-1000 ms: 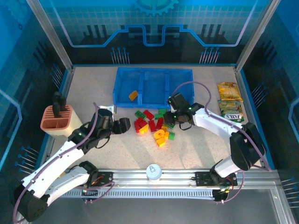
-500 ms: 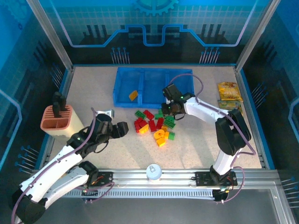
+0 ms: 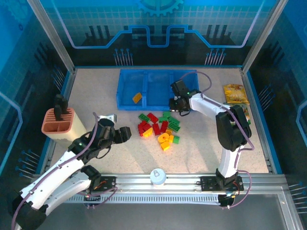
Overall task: Sort the legos into containers by color
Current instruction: Move the container to the top-center of the table, then move the lego to the center of the table.
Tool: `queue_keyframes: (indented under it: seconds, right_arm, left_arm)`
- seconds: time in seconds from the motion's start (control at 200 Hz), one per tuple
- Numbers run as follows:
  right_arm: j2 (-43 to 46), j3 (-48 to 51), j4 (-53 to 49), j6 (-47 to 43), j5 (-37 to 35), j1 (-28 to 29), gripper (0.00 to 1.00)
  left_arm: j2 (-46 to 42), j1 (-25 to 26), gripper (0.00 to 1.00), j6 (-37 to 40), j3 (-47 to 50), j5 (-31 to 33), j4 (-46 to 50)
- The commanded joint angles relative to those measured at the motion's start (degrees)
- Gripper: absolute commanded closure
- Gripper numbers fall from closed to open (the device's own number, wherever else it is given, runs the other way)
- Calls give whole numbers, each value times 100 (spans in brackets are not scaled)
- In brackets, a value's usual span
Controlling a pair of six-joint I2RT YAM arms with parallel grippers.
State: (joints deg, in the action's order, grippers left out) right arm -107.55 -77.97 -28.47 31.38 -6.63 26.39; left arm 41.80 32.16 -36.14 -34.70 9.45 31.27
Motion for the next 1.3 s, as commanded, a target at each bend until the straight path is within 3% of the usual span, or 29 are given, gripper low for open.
queue_keyframes:
  seconds: [0.0, 0.18, 0.3, 0.55, 0.595, 0.865, 1.086, 1.296]
  right_arm:
    - [-193, -386, 21, 125, -102, -284, 85]
    - [-238, -755, -270, -41, -40, -314, 84]
    - [200, -246, -108, -83, -162, -8, 78]
    - [1735, 1439, 636, -8, 236, 391, 36]
    - [1979, 1656, 707, -26, 282, 459, 33]
    - [3319, 2809, 844, 202, 260, 573, 31]
    - [4007, 3381, 786, 273, 307, 569, 31]
    - [4466, 3662, 739, 264, 354, 569, 31]
  left_arm:
    - [-67, 48, 27, -86, 42, 98, 92]
    - [-14, 45, 28, -139, 42, 15, 37]
    - [73, 60, 28, -96, 16, -35, 45]
    - [746, 341, 28, 34, -19, -207, -271]
    - [909, 462, 28, 76, -49, -218, -435]
    - [2606, 945, 36, 607, -700, -445, -1261]
    - [3992, 1049, 37, 1089, -1495, -412, -1281]
    - [4741, 1047, 37, 1473, -1985, -161, -1202]
